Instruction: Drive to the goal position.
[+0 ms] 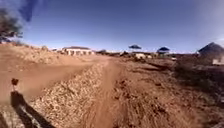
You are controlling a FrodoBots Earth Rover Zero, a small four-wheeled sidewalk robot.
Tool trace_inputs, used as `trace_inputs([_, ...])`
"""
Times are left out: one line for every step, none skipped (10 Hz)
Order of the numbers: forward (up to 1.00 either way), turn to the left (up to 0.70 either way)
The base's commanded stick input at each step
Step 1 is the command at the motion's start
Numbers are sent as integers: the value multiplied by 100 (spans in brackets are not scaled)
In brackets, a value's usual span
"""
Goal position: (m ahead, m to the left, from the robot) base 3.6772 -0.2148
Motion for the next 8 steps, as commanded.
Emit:
trace_inputs([50, 0])
trace_inputs([50, 0])
trace_inputs([50, 0])
trace_inputs([50, 0])
trace_inputs([50, 0])
trace_inputs([50, 0])
trace_inputs([50, 0])
trace_inputs([50, 0])
